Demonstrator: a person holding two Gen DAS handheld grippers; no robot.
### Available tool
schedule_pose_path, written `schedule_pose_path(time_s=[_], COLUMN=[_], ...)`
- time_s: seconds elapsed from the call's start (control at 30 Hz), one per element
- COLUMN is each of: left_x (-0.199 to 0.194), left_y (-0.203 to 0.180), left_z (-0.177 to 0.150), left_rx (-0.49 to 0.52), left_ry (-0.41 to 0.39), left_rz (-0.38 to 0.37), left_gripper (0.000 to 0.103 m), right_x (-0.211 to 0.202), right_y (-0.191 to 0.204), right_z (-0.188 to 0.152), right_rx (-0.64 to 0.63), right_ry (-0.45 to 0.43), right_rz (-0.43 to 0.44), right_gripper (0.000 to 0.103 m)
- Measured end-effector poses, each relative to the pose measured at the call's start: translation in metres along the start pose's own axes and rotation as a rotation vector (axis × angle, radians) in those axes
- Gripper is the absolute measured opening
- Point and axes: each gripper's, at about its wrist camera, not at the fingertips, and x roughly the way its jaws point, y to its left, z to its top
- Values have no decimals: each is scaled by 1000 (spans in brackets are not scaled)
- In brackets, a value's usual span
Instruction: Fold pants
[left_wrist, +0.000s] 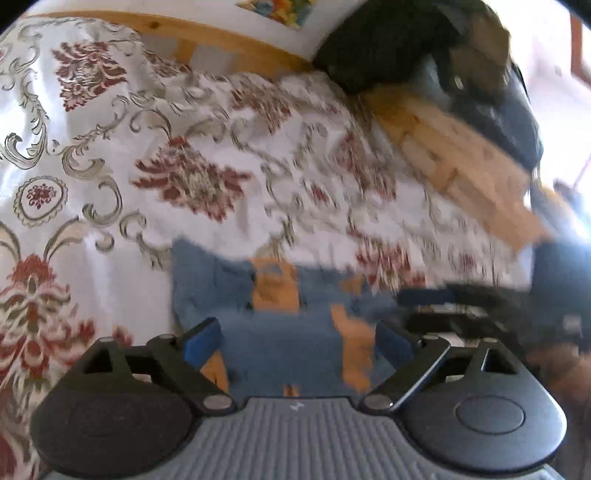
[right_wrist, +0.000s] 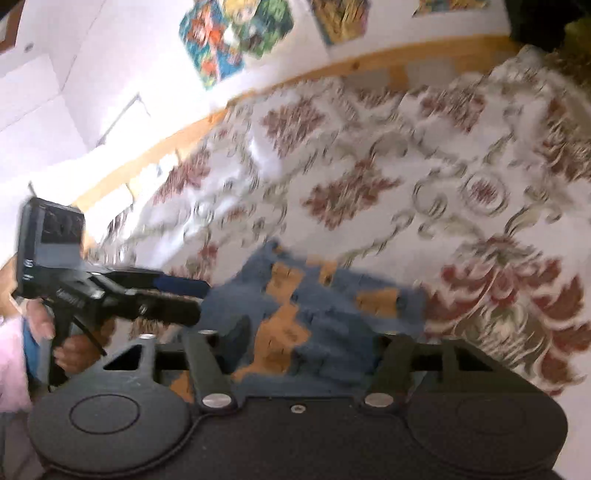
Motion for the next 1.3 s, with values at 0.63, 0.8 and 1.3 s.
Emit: schedule_pose_path(time_s=[0.63,0.8,1.3], left_x=[-17,-27,-45], left_y=[-43,-57,-76], left_z=[-35,-47,-50], left_rx=[55,49,146], left_ry=[229,222,164], left_rz=[394,407,499], left_gripper=[101,103,103], right_x=[-44,-52,-64], right_y=[50,60,46], right_z=[-26,-33,-48], right_rx=[-83,-75,126], right_ry=[-68,-73,-54], right_rz=[-204,-255,-275], right_gripper=[98,102,102])
